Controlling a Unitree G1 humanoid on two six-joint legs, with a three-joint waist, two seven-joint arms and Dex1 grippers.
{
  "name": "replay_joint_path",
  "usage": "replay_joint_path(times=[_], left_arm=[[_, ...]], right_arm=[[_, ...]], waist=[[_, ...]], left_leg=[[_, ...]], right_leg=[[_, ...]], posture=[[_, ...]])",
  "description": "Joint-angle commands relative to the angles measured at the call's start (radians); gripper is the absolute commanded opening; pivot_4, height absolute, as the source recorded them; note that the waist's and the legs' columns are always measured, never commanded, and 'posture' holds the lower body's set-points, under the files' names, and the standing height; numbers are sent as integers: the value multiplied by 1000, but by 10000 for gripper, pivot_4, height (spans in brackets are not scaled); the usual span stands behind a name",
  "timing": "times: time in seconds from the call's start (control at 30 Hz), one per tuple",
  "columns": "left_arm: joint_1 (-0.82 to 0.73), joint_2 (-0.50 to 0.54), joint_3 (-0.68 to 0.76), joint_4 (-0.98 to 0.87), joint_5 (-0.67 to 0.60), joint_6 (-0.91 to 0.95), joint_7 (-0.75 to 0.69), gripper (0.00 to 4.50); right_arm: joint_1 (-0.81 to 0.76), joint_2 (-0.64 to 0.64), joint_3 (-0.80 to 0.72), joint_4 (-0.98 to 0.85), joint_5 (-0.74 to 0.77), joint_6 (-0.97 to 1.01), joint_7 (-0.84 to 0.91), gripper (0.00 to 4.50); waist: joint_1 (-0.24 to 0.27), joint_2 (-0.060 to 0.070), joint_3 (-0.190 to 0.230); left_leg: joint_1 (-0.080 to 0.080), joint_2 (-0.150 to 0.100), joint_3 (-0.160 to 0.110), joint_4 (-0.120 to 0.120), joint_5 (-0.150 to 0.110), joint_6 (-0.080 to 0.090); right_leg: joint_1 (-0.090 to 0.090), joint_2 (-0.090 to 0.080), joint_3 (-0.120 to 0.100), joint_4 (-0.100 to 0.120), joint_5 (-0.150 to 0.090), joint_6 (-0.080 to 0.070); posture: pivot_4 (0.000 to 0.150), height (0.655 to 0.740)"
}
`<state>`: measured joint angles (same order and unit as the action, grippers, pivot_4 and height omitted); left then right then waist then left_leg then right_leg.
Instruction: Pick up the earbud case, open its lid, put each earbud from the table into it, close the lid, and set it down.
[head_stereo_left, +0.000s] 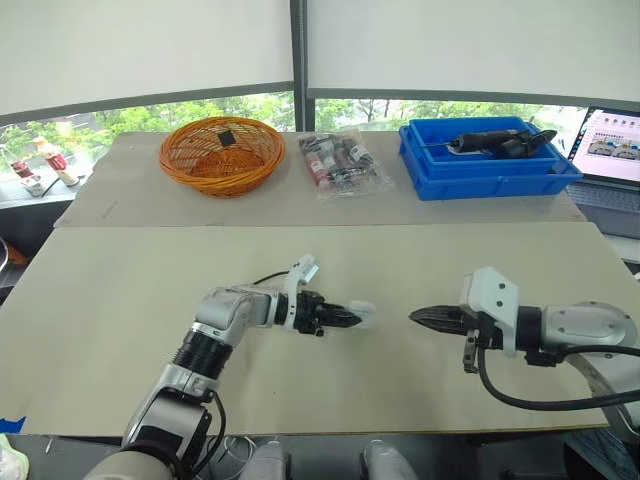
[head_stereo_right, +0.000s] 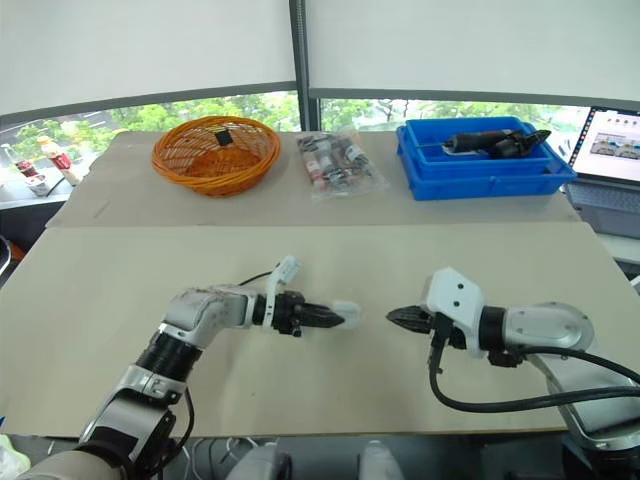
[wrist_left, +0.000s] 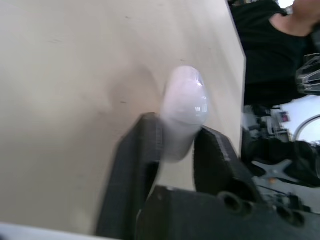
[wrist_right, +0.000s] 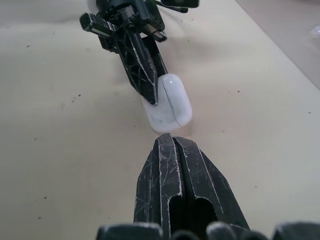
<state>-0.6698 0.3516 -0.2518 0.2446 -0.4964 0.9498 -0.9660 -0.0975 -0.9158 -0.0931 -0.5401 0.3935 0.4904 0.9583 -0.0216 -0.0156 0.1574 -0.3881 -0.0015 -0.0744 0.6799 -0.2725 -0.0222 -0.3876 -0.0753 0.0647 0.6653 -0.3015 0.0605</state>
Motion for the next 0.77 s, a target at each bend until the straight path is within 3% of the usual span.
replay_joint_path(times=[0.03,0.1,0.2,0.33,0.37,0.5,0.63,0.77], left_arm=[[38,116,-1,-55,67,-68,-27,33870],[76,174,10,-108,74,-100,-38,43415],[143,257,17,-191,103,-185,-53,44334],[295,369,129,-335,141,-460,-84,45000],[325,377,163,-371,122,-516,-105,45000],[453,454,270,-574,33,-518,-158,45000],[618,520,323,-738,93,-604,-148,45000],[654,516,346,-762,52,-632,-157,45000]], right_arm=[[-6,-15,-32,-18,-1,-20,2,0],[-15,-19,-31,-12,7,-18,11,0],[-29,-34,-25,6,4,-28,30,0],[-71,-84,-8,64,-30,-106,109,11051],[-83,-97,-7,76,-26,-119,133,15615],[-125,-172,-15,113,26,-142,279,29222],[-164,-218,-8,157,27,-186,370,42573],[-189,-212,6,188,21,-206,397,42573]], waist=[[-2,0,0],[-6,0,0],[-4,0,0],[-6,1,0],[-4,1,0],[13,1,1],[13,1,1],[13,1,2]], left_leg=[[0,0,0,0,0,0],[1,0,-1,-1,0,0],[2,0,-3,-1,0,0],[2,0,-2,-2,0,0],[1,1,-2,-2,0,0],[-1,1,-3,-1,0,0],[1,1,-2,-2,0,0],[1,1,0,-2,0,0]], right_leg=[[0,0,0,0,0,0],[0,0,1,0,0,0],[0,0,1,0,0,0],[-1,-1,4,-1,0,0],[-1,-1,4,-1,0,0],[-2,-2,2,-1,0,0],[0,-3,2,-2,0,0],[0,-2,1,-1,0,0]], posture=[[1500,7400],[1500,7400],[1500,7400],[1500,7400],[1500,7400],[1500,7400],[1500,7400],[1500,7400]])
